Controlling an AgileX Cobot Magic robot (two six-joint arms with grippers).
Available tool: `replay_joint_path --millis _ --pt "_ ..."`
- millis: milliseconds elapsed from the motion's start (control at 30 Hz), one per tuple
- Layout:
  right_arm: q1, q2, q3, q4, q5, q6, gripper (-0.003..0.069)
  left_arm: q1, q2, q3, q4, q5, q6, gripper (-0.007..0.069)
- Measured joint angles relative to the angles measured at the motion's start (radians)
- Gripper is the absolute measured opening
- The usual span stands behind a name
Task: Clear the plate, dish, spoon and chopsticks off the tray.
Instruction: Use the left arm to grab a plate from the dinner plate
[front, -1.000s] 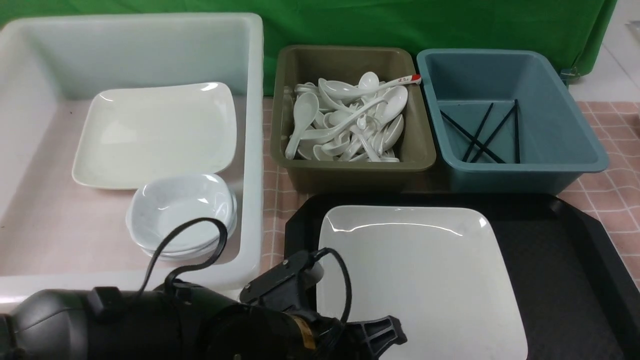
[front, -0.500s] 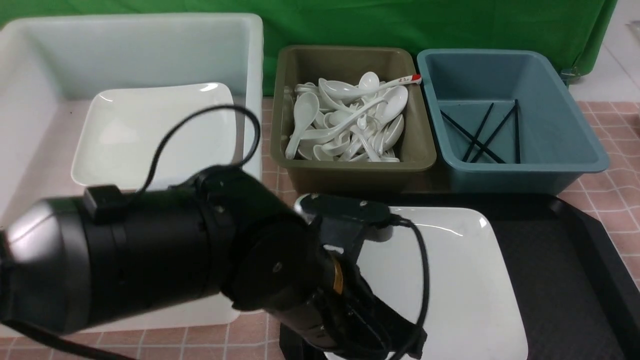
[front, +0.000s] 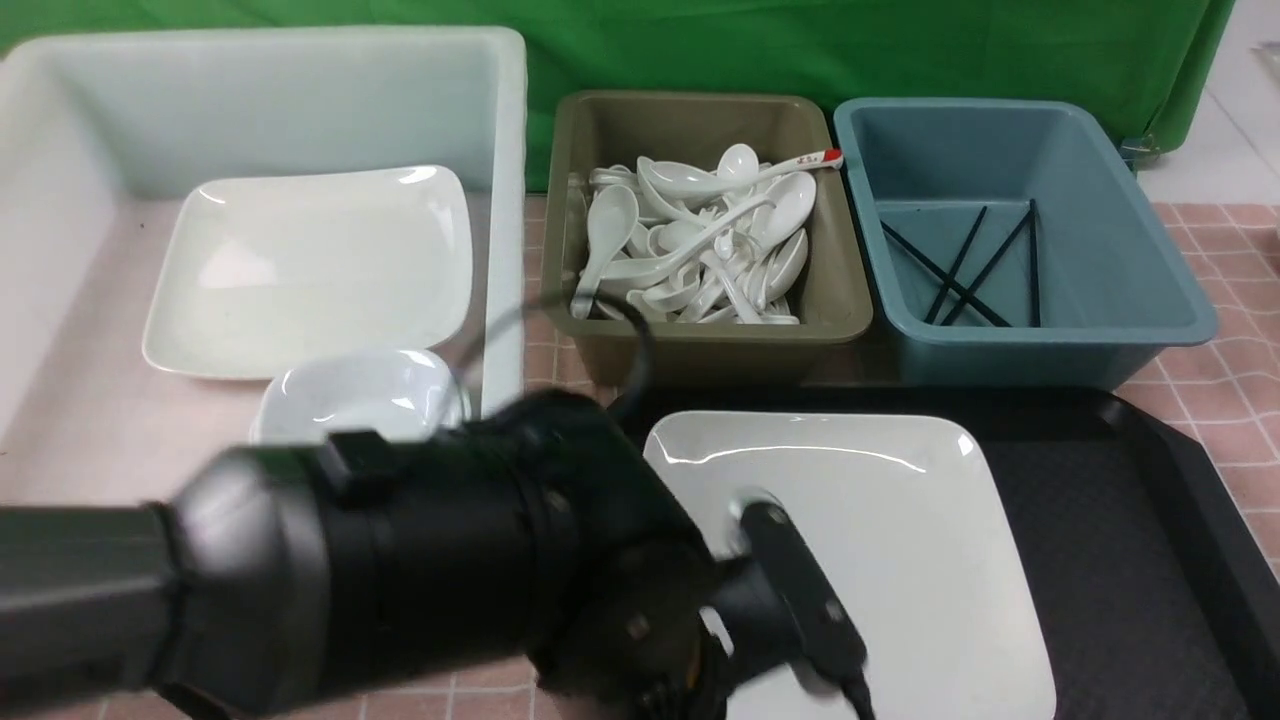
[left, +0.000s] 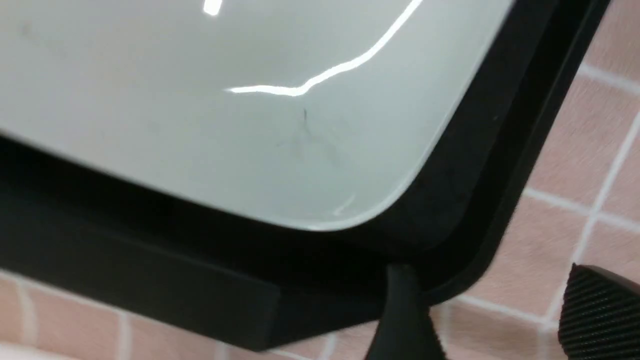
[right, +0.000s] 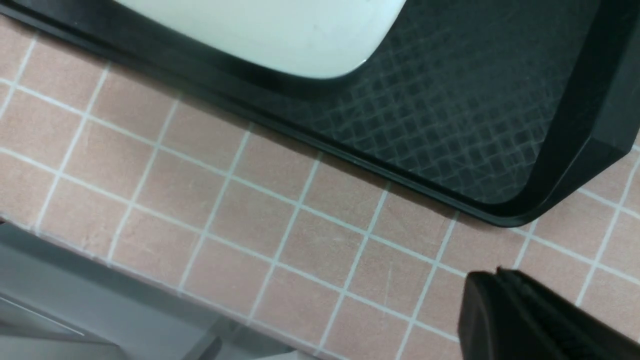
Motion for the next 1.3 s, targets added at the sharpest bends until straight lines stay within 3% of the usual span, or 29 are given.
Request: replay_joint_path --millis 133,233,500,800,1067,1200,1300 --pt "0.0 0.0 0.0 0.001 0.0 0.0 0.003 -0.041 0.036 0.008 0.147 -0.024 0.026 0.0408" --pt "0.0 0.0 0.0 0.001 0.0 0.0 0.003 -0.042 0.06 0.01 0.184 -0.056 0.028 0.0405" --pt "0.0 0.0 0.0 0.001 -0.001 0.0 0.003 -0.045 0.16 0.01 0.278 -0.225 0.03 0.0304" --pt "0.0 0.0 0.0 0.001 -0.001 0.0 0.003 -0.104 0.168 -0.019 0.25 -0.36 0.024 0.0153" --pt "0.0 0.0 0.0 0.001 0.0 0.0 0.003 -0.153 0.168 -0.061 0.178 -0.486 0.018 0.0153" --pt "0.0 0.0 0.0 0.001 0.0 0.0 0.003 -0.153 0.161 -0.077 0.155 -0.443 -0.114 0.0213" --pt "0.0 0.0 0.0 0.001 0.0 0.0 0.003 -0.147 0.127 -0.129 0.152 -0.316 -0.382 0.0263"
